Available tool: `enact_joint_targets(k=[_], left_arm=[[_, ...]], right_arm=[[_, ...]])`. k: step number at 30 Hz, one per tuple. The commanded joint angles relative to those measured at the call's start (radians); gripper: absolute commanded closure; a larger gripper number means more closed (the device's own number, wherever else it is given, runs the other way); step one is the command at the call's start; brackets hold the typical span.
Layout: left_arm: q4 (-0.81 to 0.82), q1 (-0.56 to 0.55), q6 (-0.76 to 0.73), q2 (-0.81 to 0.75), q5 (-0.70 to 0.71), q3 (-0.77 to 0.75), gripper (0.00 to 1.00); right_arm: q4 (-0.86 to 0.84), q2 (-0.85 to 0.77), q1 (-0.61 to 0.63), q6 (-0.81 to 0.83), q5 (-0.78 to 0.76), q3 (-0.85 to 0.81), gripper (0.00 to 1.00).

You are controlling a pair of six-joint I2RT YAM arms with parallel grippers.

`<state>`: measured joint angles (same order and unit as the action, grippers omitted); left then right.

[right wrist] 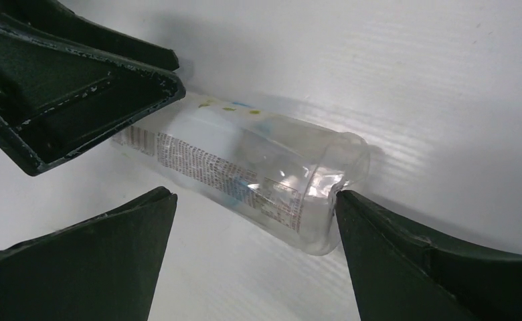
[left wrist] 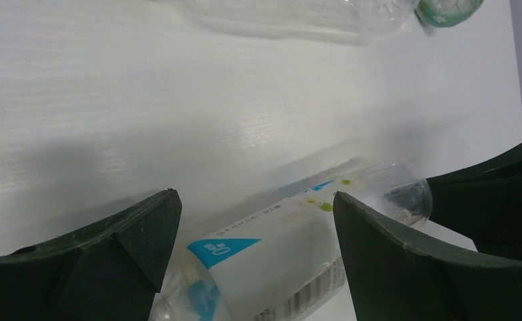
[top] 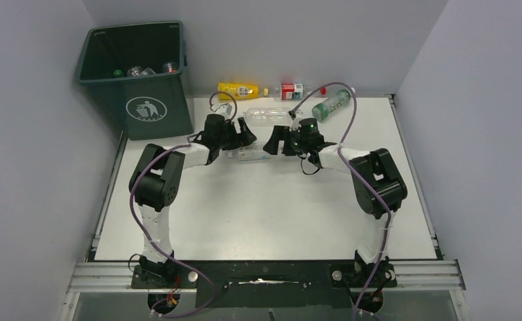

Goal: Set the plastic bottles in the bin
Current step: Pick up the plastic bottle at the center of the board.

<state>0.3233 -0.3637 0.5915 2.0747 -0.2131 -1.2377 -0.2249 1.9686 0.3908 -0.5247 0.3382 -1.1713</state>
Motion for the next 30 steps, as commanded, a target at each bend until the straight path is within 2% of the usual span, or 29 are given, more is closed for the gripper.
enact_joint_targets(k=[1, 10, 17, 25, 30], left_arm=[[0.101, -0.039, 0.011, -0.148, -0.011, 0.077, 0.15], [0.074, -0.117, -0.010, -0.283, 0.011, 0.211, 0.15], [0.015, -0.209, -0.044, -0.365, 0.071, 0.284, 0.15], [-0.067, -0.221, -0.089, -0.435, 0.145, 0.312, 0.15], [-0.201, -0.219, -0.078, -0.501, 0.206, 0.255, 0.15]], right_arm=[[-0.049, -0.155, 0.052, 0.025, -0.048, 0.082, 0.07], [-0.041, -0.302, 0.068, -0.014, -0.091, 0.264, 0.07], [-0.010, -0.383, 0.068, -0.032, -0.116, 0.317, 0.05], [0.155, -0.467, 0.076, 0.010, -0.140, 0.326, 0.04], [0.187, -0.531, 0.105, 0.028, -0.158, 0.382, 0.04]])
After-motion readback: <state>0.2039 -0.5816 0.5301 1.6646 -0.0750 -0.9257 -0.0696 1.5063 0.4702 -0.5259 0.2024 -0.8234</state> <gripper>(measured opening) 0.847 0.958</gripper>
